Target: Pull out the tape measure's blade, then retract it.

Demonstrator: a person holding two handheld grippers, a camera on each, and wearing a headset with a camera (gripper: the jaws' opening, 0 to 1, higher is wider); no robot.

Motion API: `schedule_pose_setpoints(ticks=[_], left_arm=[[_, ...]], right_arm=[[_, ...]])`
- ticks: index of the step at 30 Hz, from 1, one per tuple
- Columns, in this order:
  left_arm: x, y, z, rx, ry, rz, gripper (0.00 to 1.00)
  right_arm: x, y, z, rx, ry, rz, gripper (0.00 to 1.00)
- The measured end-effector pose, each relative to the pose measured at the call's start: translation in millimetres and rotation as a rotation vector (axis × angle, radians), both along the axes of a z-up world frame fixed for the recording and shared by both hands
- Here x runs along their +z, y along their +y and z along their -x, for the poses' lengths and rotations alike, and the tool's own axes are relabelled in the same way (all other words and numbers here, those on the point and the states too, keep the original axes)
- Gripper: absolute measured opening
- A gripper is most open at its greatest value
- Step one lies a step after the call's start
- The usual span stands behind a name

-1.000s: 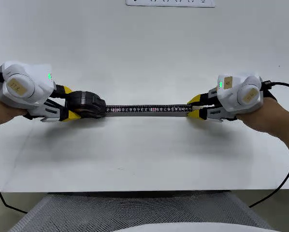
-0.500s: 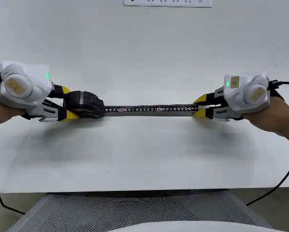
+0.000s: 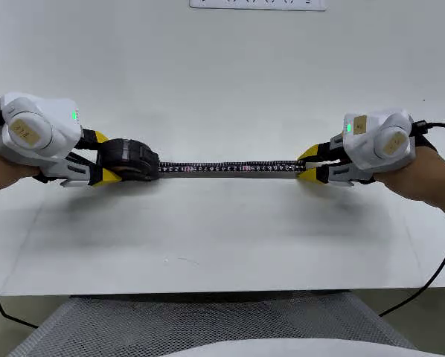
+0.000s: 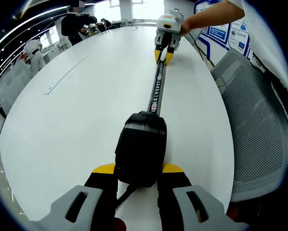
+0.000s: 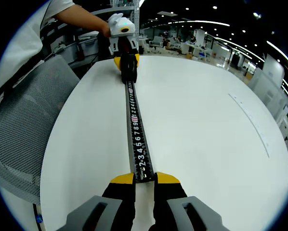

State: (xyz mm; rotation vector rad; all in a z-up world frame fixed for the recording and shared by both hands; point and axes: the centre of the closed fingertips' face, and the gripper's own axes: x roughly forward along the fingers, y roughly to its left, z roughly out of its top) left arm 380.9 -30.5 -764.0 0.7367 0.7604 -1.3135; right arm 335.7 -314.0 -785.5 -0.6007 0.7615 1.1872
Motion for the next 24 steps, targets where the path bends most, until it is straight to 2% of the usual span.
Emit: schedule_pose_setpoints(ticks=[9,20,24], left_arm=[[0.8,-0.4,-0.2,0.032,0.015,0.004,0.27],[1.4,-0.7,0.1,0.036,0.009,0.013,0.27],[-0.4,-1.8,0.0,0.043,0.010,0.010,0.31]], right_arm=[[-0.8,0.3,-0.3,-0.002,0.016,0.030,0.11],[-1.2,-0.7,-0.9,-0.008,0.008,0.050,0.12],[-0.9,-0.3,-0.2,-0.032,0.026,0.046,0.19]])
